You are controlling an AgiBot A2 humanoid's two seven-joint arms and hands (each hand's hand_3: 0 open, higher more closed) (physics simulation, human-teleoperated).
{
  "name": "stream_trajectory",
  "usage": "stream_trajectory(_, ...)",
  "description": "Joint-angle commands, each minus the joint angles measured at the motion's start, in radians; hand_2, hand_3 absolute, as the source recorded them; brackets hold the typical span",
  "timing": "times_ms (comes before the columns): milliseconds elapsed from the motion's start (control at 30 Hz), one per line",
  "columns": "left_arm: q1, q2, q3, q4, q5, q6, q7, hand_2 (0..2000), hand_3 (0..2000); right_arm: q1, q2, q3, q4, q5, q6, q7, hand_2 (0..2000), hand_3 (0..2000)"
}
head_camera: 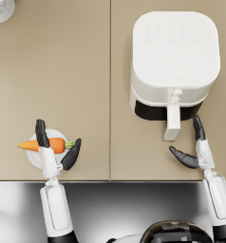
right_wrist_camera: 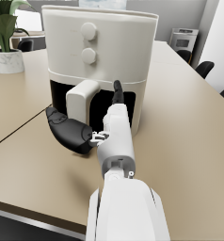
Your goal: Pick up the carrot and place it into the air fryer
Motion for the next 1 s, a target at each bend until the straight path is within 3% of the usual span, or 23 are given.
stream_trajectory(33,0.018,-0.007,-0.084,0.001,0.045,0.000,0.000,0,0,-0.004,-0.001,-0.019,0.004,0.001,0.000,0.000,0,0)
stream_trajectory(100,0.045,-0.020,-0.093,0.012,0.135,-0.012,-0.020,0,0,0.011,-0.012,-0.025,0.000,0.003,0.000,0.000,0,0)
stream_trajectory(133,0.053,-0.023,-0.094,0.015,0.180,-0.109,-0.091,0,0,0.015,-0.016,-0.023,-0.004,0.003,0.000,0.000,0,0)
stream_trajectory(200,0.051,-0.020,-0.094,0.029,0.270,-0.221,-0.191,0,0,0.020,-0.023,-0.017,-0.009,0.003,0.000,0.000,0,0)
stream_trajectory(333,0.046,-0.017,-0.085,0.070,0.451,-0.297,-0.277,0,0,0.012,-0.029,-0.027,-0.010,0.004,0.000,0.000,0,0)
stream_trajectory(600,0.041,-0.013,-0.106,0.067,0.815,-0.358,-0.308,0,0,0.003,-0.043,-0.041,-0.026,0.004,0.000,0.000,0,0)
stream_trajectory(867,0.059,-0.020,-0.131,0.144,1.180,-0.391,-0.291,0,0,-0.005,-0.056,-0.058,-0.024,0.004,0.000,0.000,0,0)
stream_trajectory(1000,0.067,-0.022,-0.105,0.212,1.265,-0.401,-0.283,0,0,-0.002,-0.065,-0.063,-0.026,0.004,0.000,0.000,0,0)
